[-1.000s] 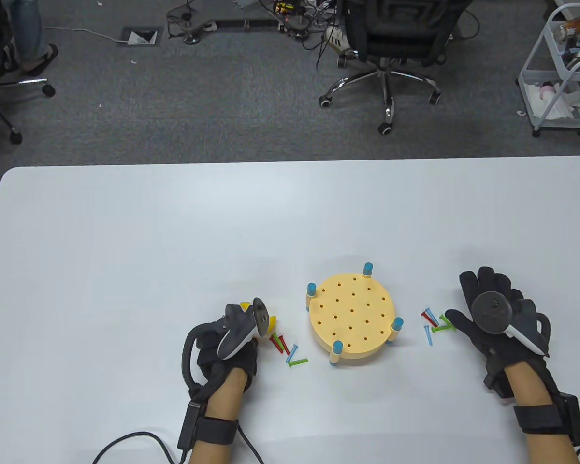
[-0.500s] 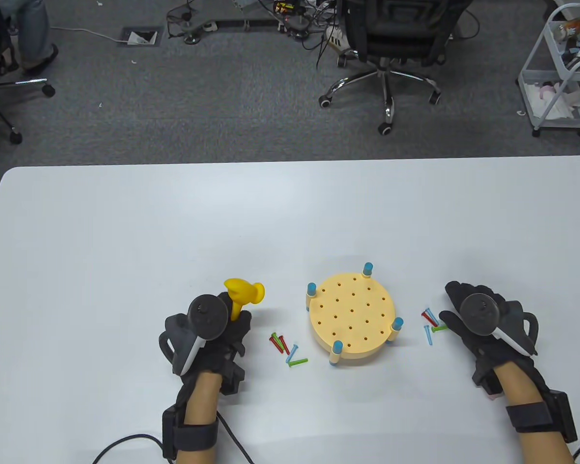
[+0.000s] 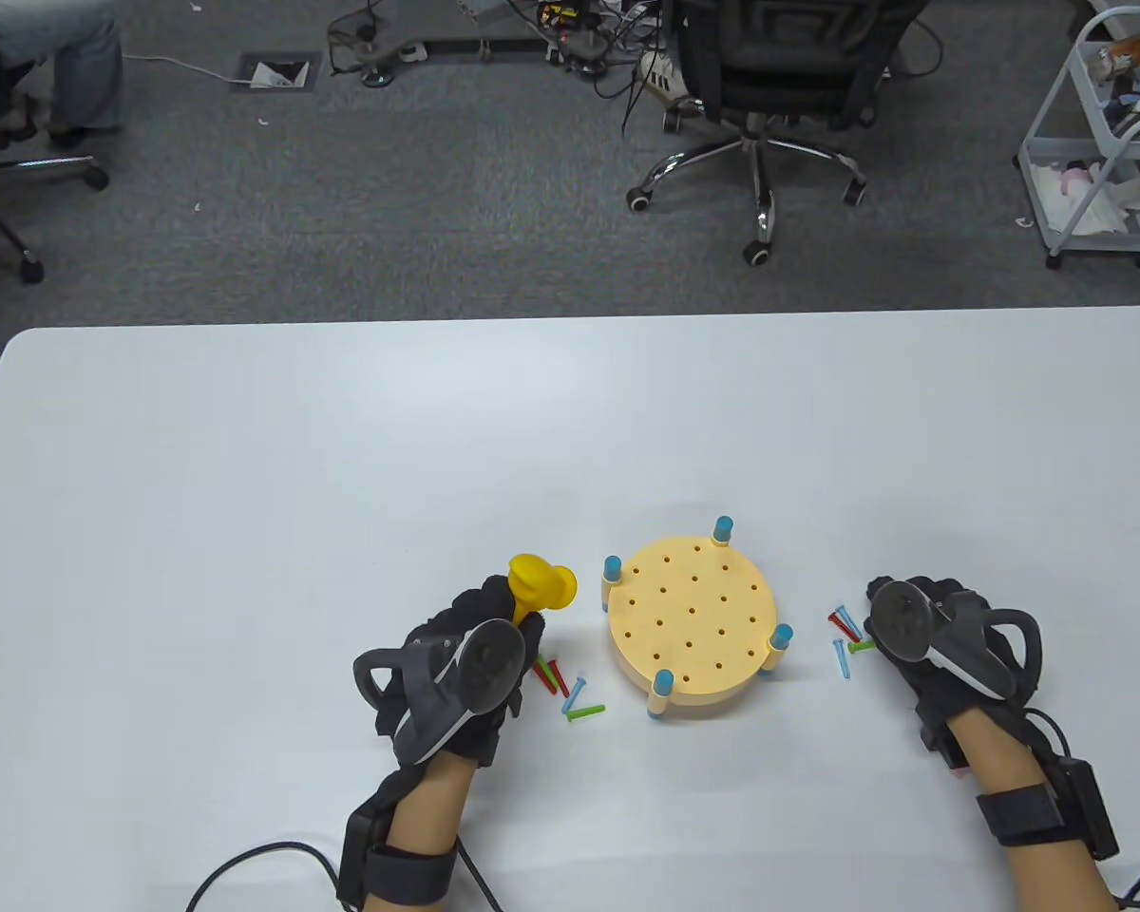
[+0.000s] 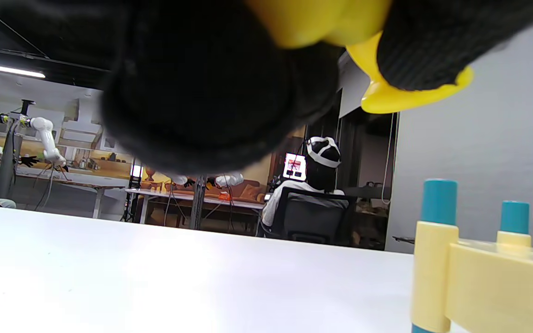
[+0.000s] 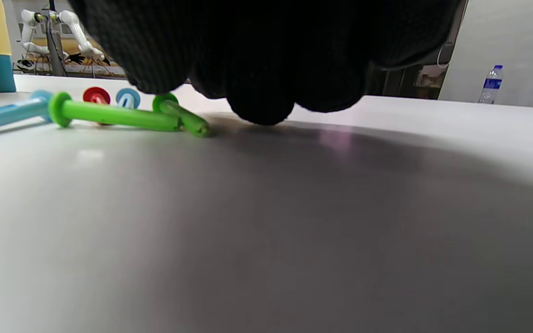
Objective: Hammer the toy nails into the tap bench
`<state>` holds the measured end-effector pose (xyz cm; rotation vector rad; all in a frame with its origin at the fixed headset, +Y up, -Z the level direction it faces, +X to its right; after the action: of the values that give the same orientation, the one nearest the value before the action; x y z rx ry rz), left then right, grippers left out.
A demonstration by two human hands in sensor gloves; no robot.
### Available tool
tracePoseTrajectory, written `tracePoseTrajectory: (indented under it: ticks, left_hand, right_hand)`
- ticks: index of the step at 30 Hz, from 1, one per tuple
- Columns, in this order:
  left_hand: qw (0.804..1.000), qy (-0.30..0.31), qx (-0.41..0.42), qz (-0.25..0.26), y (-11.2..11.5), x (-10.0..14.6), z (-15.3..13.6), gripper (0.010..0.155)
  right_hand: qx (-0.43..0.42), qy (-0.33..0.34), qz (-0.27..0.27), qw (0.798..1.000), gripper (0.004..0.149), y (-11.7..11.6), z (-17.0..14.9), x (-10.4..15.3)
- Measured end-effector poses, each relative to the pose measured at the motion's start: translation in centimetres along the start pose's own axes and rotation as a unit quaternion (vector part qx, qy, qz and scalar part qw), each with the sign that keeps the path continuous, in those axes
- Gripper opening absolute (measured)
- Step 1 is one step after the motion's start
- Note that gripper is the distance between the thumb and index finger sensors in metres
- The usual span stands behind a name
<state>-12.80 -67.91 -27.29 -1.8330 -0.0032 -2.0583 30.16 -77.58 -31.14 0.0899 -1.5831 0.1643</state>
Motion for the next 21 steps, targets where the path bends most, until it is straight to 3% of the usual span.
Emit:
tracePoseTrajectory:
  ticks: [12, 21]
  left_hand:
    - [1.0, -0.003, -0.003, -0.025, 0.7, -0.1, -0.1, 0.054]
    - [0.999, -0.002, -0.004, -0.036, 0.9, -0.1, 0.1, 0.055]
  right_hand:
    - [0.001, -0.013, 0.018, 1.0, 0.05, -0.2, 0.1, -0.7]
    - [0.07, -0.017, 0.005, 0.997, 0.049, 0.2, 1.0, -0.8]
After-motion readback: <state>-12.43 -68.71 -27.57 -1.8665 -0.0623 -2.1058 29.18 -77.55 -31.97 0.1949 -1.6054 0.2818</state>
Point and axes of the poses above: the tracker on the back of each hand, its own z axis roughly to the thumb side, its own x axis roughly from the fingertips to the wrist, y = z × x, the point moved 4 cm from there along -x, roughly from the wrist to the fingertips, and after that the axes turned 6 degrees about x, right-handed, at the moved point
